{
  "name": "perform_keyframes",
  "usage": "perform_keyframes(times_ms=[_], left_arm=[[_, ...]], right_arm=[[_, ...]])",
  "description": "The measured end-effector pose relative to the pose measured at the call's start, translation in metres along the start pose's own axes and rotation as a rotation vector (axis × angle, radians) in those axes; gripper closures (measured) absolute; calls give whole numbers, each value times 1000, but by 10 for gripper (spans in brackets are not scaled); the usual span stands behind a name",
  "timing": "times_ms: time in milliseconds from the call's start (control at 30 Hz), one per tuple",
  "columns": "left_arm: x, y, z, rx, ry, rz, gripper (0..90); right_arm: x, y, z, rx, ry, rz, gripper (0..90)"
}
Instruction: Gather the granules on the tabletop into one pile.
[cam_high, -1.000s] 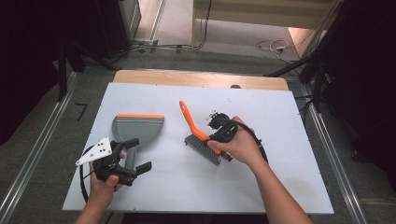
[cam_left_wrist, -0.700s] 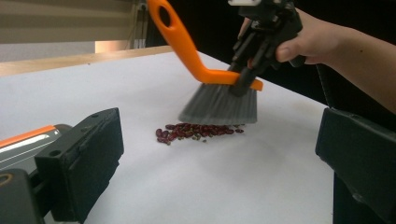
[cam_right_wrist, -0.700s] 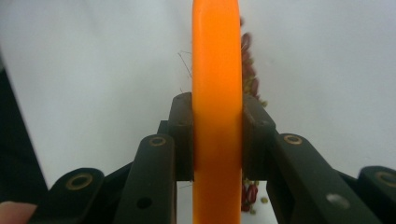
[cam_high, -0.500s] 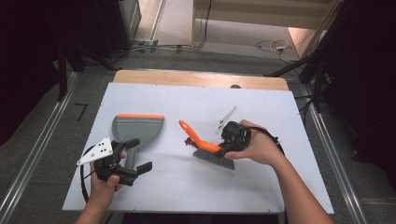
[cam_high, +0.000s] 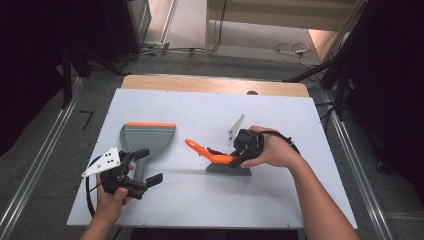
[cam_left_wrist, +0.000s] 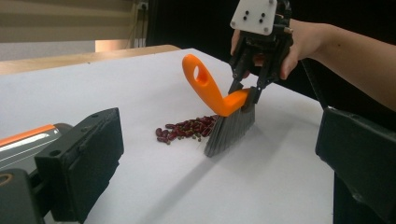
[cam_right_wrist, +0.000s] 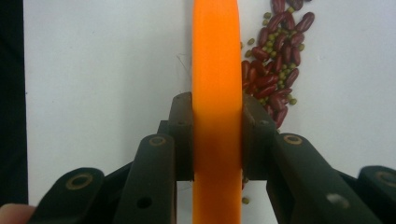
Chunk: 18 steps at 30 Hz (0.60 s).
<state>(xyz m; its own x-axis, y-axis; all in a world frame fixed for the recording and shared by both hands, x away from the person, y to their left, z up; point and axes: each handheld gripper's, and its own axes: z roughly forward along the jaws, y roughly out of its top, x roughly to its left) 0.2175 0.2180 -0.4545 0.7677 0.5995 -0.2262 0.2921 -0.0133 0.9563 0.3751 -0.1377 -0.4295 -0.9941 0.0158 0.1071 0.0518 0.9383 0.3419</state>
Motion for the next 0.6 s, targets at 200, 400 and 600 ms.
perform_keyframes(times_ms=[200,400,600], left_arm=[[0,0,1,1,-1,0,18],[0,0,1,3,-1,1,18],[0,-1,1,6,-2,2,18]], right_arm=[[-12,2,-1,-21,-21,13,687],[-23,2,-2,-39,-44,58,687],[-27,3,-4,-48,-69,68,687]])
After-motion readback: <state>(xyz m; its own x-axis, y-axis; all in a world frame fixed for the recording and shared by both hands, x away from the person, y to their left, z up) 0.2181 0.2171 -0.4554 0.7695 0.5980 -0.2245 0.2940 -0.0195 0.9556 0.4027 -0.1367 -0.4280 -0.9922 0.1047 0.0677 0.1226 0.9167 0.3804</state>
